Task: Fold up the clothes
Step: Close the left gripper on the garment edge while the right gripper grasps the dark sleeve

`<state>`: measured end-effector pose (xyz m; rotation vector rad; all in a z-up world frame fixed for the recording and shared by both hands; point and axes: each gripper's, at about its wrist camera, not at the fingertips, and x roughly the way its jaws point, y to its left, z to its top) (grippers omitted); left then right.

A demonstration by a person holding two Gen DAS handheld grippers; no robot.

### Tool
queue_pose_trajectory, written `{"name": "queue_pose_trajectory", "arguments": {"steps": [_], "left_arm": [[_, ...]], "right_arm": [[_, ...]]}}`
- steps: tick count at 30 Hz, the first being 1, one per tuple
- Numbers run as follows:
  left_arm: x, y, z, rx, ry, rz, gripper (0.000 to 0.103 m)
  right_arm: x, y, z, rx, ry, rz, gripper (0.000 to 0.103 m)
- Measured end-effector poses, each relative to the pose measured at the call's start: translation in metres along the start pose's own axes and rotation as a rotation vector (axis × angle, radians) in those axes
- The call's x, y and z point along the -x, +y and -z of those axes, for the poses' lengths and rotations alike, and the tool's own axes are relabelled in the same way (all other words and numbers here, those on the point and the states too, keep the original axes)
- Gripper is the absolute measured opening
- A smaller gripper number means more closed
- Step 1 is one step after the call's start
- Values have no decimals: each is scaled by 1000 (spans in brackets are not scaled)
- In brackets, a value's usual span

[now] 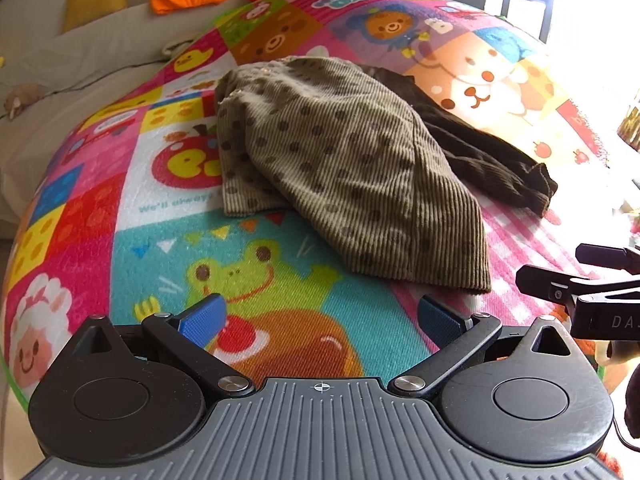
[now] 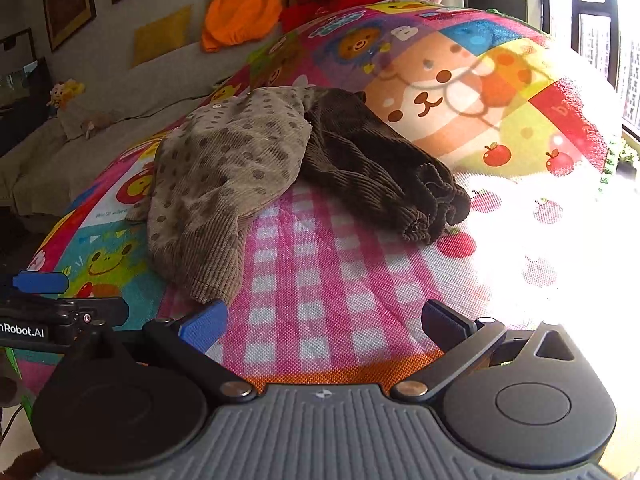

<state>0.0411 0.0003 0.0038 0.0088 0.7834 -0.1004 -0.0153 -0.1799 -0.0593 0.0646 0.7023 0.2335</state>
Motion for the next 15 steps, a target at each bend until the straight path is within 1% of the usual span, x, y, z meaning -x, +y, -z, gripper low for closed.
{"name": "queue_pose_trajectory", "arguments": {"steps": [1, 5, 7, 9, 11, 14, 15], "left_arm": [[-2, 0, -11, -17, -25, 13, 103], [-20, -1, -55, -69, -133, 64, 103], [-36, 0, -75, -67, -160, 85, 103], [-62, 6, -94, -38, -149, 106, 103], [-86, 16, -106, 14, -107, 123, 103], [-113, 34, -112, 94, -52, 143, 103], [-120, 41, -113, 120, -35, 149, 103]], "right_arm": [[-2, -2, -5, -1, -6, -11, 103], [-23, -23, -45, -61, -57, -46, 103], [-41, -35, -65, -101, -67, -52, 103], [-58, -46, -85, -141, -77, -58, 103], [-80, -54, -97, -168, -48, -80, 103], [-110, -64, -103, -243, 20, -102, 103], [-116, -67, -102, -269, 27, -104, 103]]}}
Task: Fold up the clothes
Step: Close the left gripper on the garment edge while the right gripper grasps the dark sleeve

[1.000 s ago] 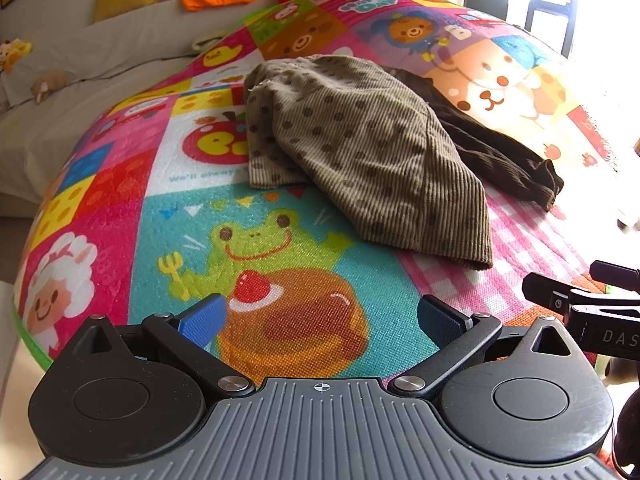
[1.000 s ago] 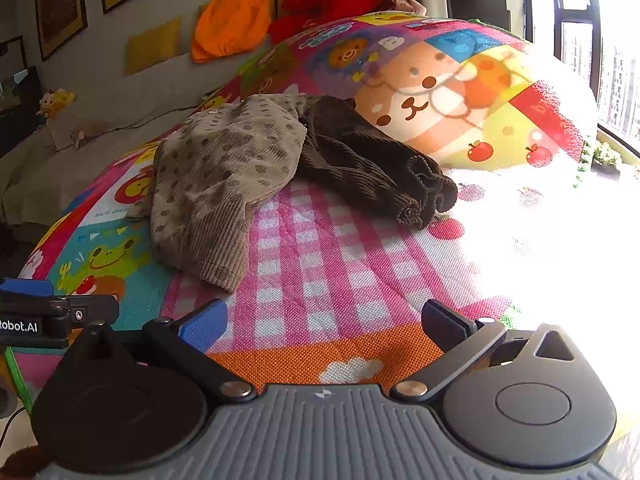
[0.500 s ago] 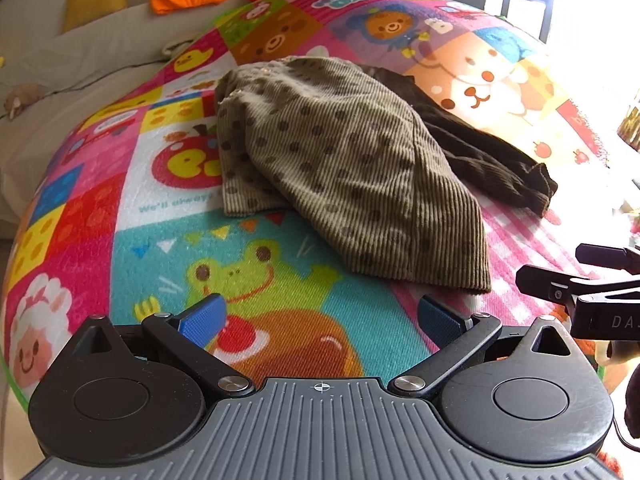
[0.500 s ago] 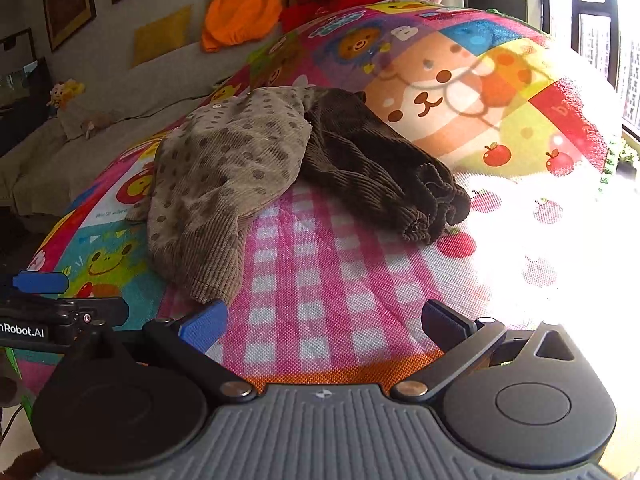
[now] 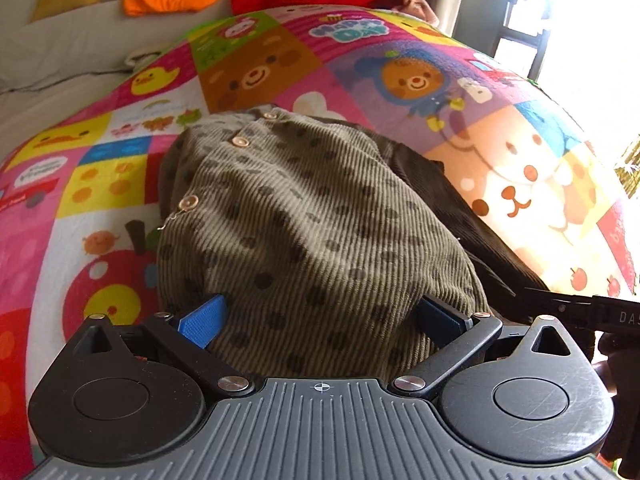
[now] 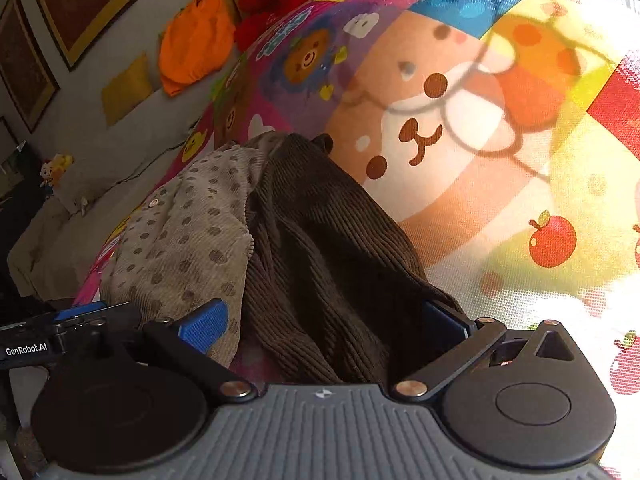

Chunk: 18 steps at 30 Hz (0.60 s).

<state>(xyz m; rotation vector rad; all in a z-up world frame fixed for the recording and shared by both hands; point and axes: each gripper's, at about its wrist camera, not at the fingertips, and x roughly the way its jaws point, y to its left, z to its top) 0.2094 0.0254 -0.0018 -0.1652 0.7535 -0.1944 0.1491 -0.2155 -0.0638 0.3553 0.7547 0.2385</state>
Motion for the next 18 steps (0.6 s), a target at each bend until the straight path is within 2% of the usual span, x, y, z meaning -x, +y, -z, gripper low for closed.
{"name": "queue_pose_trajectory", "arguments": {"steps": [3, 5, 7, 8, 10, 12, 15, 16, 17, 18], "left_arm": [[2, 19, -1, 39, -35, 39, 103], [7, 32, -9, 59, -109, 17, 103], [4, 42, -21, 84, -135, -10, 103], [-3, 47, -24, 97, -111, 1, 103], [-15, 55, -31, 123, -62, 22, 103], [-27, 61, -34, 148, -17, 49, 103], [-40, 66, -29, 203, 13, 81, 103], [-43, 68, -28, 224, 19, 89, 103], [-43, 67, -26, 220, 16, 89, 103], [-42, 66, -25, 216, 13, 90, 103]], "right_arm": [[-4, -5, 1, -29, -42, -6, 103], [-2, -16, 1, -132, -65, -34, 103], [-4, -19, -5, -160, -36, -51, 103], [-5, -21, -8, -173, -20, -60, 103], [-10, -15, -20, -89, 49, -65, 103], [-7, -5, -30, -3, 4, -63, 103], [-17, 17, -50, 155, -86, 16, 103], [-27, 20, -57, 178, -89, 24, 103], [-39, 22, -62, 190, -89, 42, 99], [-50, 24, -65, 202, -89, 61, 91]]}}
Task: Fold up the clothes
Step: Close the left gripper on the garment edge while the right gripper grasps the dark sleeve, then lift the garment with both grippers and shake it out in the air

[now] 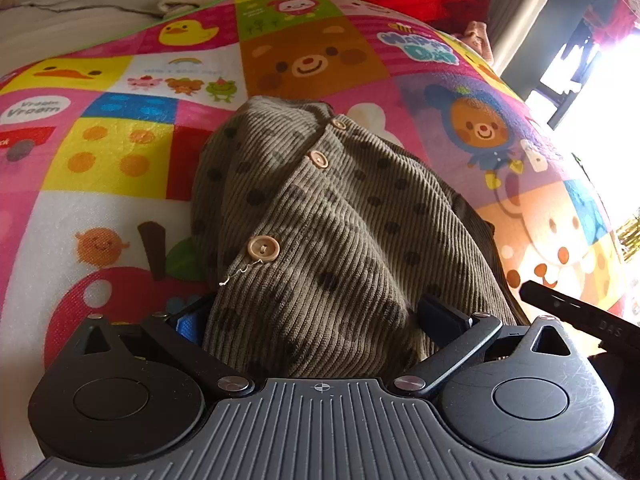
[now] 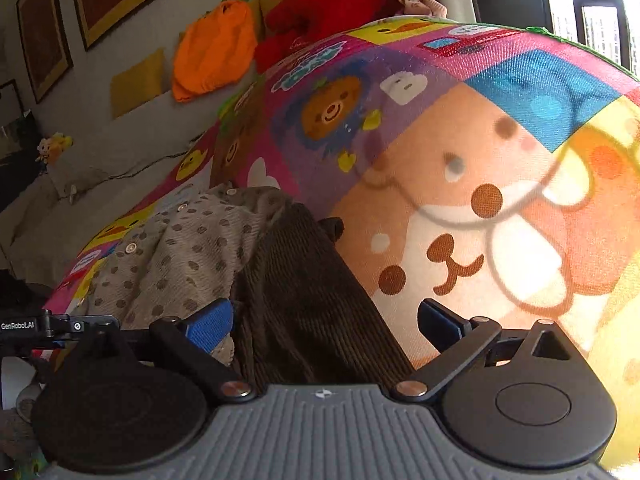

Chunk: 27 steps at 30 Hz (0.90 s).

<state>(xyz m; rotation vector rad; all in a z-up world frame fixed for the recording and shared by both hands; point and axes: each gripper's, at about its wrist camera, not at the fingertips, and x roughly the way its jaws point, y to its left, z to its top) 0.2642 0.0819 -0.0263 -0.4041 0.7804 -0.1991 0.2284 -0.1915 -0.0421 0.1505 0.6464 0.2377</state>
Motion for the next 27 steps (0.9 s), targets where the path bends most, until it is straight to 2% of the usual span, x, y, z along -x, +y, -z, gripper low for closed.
{"name": "queue_pose_trajectory", "arguments": {"steps": [3, 4, 6, 8, 9, 10, 12, 14, 17, 21, 23, 24, 25, 26, 27], "left_arm": [[3, -4, 6, -34, 8, 6, 103], [4, -6, 8, -50, 14, 9, 103], [7, -13, 14, -77, 30, 16, 100], [12, -20, 23, -99, 51, 32, 94], [16, -25, 29, -106, 64, 48, 87], [19, -29, 35, -113, 77, 64, 79], [26, -38, 47, -126, 102, 96, 72], [37, -49, 65, -156, 114, 121, 71], [53, -68, 95, -203, 145, 167, 61], [76, -93, 137, -312, 184, 227, 60], [88, -100, 149, -359, 193, 231, 61], [93, -102, 153, -380, 190, 226, 65], [99, -104, 153, -403, 169, 212, 73], [105, -105, 154, -425, 147, 198, 77], [110, -107, 152, -445, 118, 186, 85]], "right_arm": [[-30, 3, 3, 18, 55, 15, 74], [-38, 3, 6, 13, 82, 14, 73], [-32, 6, 10, 28, 86, 22, 62], [-18, 3, 16, 25, 97, -3, 51], [-10, 1, 21, 31, 102, -7, 45], [1, -1, 27, 36, 110, -14, 42], [23, -6, 40, 46, 118, -23, 35], [49, -11, 55, 49, 128, -34, 28], [90, -20, 83, 31, 142, -53, 18], [142, -29, 117, 18, 148, -64, 16], [163, -34, 124, 1, 141, -70, 16], [174, -36, 126, -8, 110, -71, 16], [183, -39, 127, -15, 74, -62, 16], [189, -43, 126, -30, 37, -46, 21], [190, -46, 121, -59, 16, -38, 33]]}}
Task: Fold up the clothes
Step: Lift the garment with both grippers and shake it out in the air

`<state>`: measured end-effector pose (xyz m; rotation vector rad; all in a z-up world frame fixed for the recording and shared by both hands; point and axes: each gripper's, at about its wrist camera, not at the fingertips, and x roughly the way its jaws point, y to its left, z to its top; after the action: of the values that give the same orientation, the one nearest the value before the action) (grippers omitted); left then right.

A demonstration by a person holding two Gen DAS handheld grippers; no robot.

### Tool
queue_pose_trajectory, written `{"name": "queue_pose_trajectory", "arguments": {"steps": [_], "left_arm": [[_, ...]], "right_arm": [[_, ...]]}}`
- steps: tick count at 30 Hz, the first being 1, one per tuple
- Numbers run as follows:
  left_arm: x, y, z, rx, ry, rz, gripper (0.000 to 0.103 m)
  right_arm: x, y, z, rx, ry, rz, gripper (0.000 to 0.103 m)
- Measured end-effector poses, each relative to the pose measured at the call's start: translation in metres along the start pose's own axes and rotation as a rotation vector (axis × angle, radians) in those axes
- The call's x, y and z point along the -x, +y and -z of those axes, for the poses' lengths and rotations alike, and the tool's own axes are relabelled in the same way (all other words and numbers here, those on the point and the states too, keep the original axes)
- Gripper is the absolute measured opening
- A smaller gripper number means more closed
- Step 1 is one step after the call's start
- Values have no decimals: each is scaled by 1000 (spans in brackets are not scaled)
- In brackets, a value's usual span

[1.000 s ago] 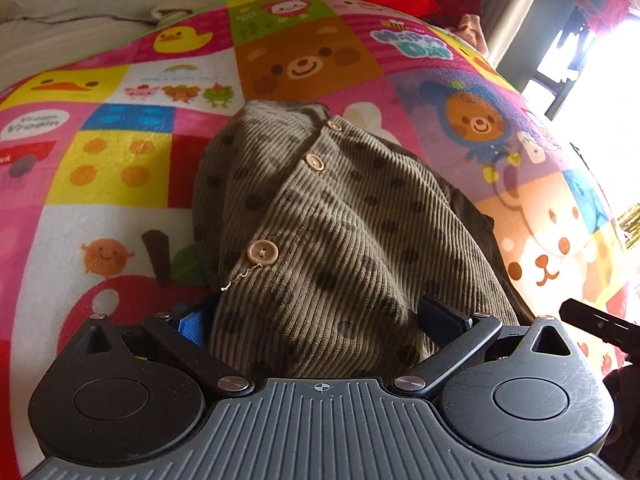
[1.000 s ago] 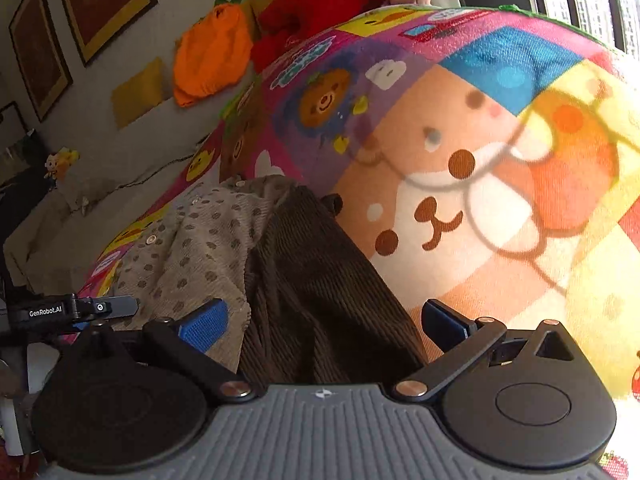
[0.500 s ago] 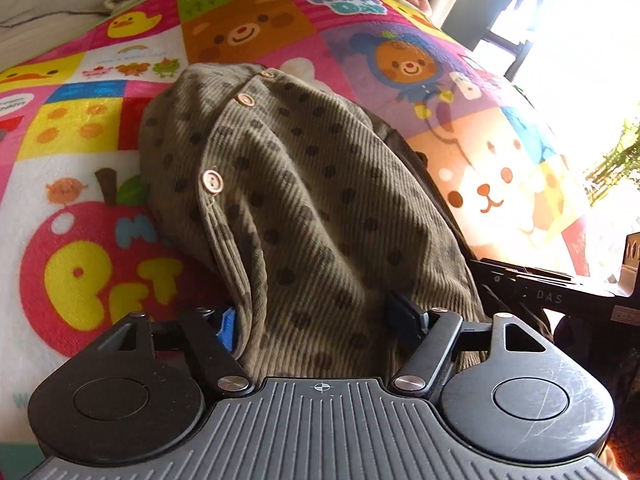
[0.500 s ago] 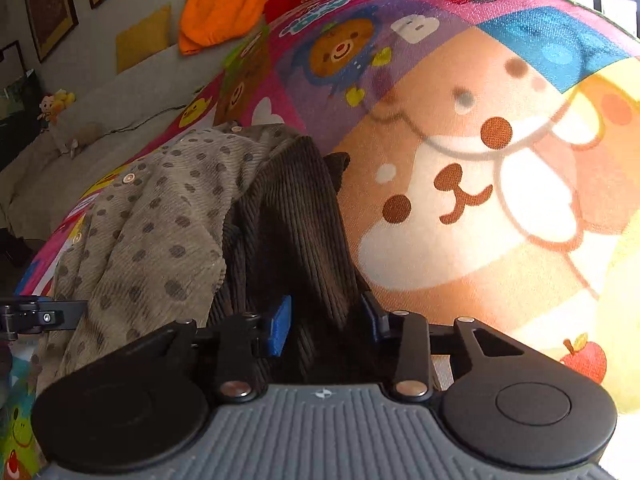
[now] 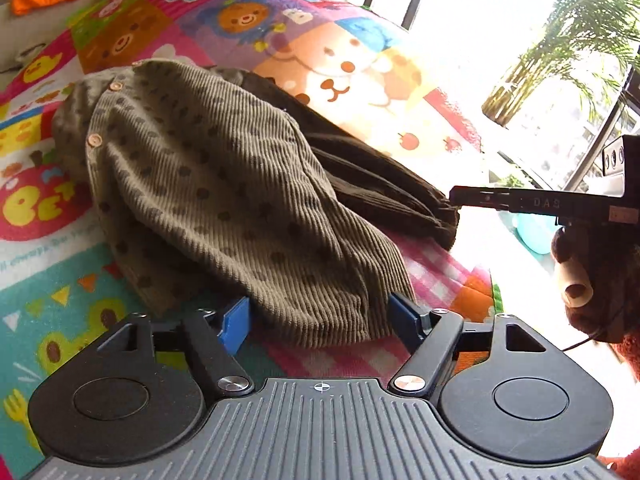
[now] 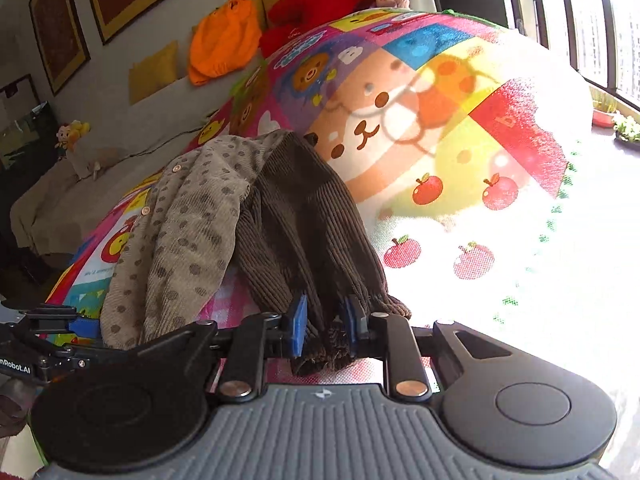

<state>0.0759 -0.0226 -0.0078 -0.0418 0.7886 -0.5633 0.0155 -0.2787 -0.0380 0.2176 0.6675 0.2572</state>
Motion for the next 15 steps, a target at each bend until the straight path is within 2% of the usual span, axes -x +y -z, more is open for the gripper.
{"name": "queue_pose_trajectory", "arguments": {"steps": [1, 2, 5, 7, 8, 9, 11, 15], "left_arm": [[5, -2, -2, -21, -23, -19, 90], [9, -5, -4, -43, -46, -38, 91], [21, -20, -10, -174, -138, -114, 95], [18, -33, -15, -266, -177, -163, 98], [15, -39, -18, -309, -190, -184, 98], [12, -45, -21, -353, -203, -205, 98], [7, -55, -28, -425, -218, -216, 98], [-9, -79, -39, -569, -300, -248, 99]], "right_arm": [[1, -4, -5, -29, -21, 7, 41], [-4, -7, -10, -65, -29, 8, 53], [-32, -11, -16, -109, 22, 40, 54], [-46, -8, -11, -92, 71, 36, 54], [-46, -1, -10, -38, 65, 53, 45], [-48, 5, -14, 9, 95, 30, 13], [-41, 15, -30, 18, 88, -37, 12], [4, 44, -92, 82, -69, -140, 10]]}}
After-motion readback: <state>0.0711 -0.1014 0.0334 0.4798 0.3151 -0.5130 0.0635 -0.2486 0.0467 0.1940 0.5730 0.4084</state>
